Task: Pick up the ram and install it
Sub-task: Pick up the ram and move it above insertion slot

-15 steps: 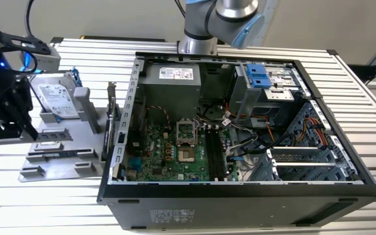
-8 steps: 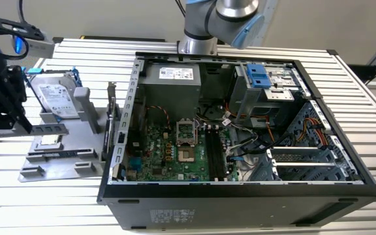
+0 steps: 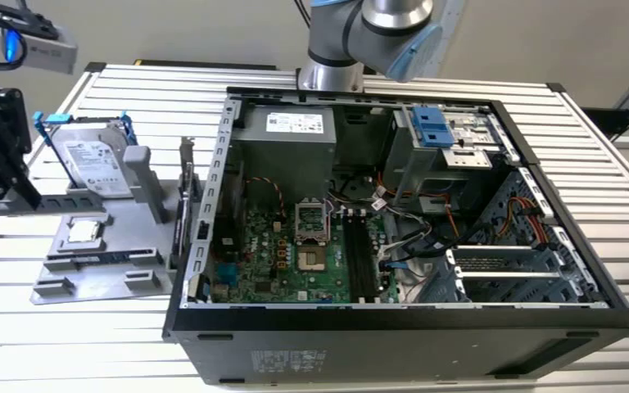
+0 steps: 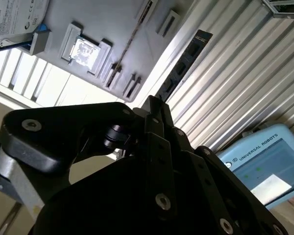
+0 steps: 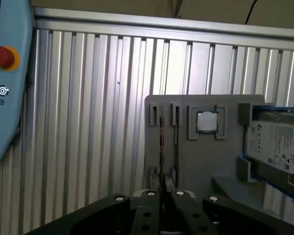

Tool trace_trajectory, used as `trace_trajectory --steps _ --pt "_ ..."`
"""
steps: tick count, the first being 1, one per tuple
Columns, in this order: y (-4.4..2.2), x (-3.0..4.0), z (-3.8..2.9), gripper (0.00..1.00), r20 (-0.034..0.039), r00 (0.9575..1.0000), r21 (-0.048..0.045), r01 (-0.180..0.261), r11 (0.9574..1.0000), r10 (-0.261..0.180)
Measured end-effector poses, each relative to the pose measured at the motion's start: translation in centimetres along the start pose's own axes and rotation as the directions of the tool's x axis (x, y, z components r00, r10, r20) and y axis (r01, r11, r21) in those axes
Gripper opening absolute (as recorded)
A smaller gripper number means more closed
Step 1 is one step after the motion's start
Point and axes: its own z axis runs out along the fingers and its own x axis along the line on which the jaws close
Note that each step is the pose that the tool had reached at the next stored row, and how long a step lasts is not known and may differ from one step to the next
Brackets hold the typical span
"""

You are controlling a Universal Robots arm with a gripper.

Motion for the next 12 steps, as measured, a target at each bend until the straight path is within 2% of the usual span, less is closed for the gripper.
trace_trajectory --steps 3,8,12 --pt "0.05 -0.01 -0.55 0.00 -0.0001 0.9999 -0.0001 -0.017 0.9999 0.017" --pt "0.07 -0.07 -1.99 0.00 -0.0003 0.9998 0.0000 -0.018 0.9998 0.018" --pt "0.11 -0.07 -2.81 0.00 -0.0004 0.9997 0.0000 -0.023 0.9997 0.023"
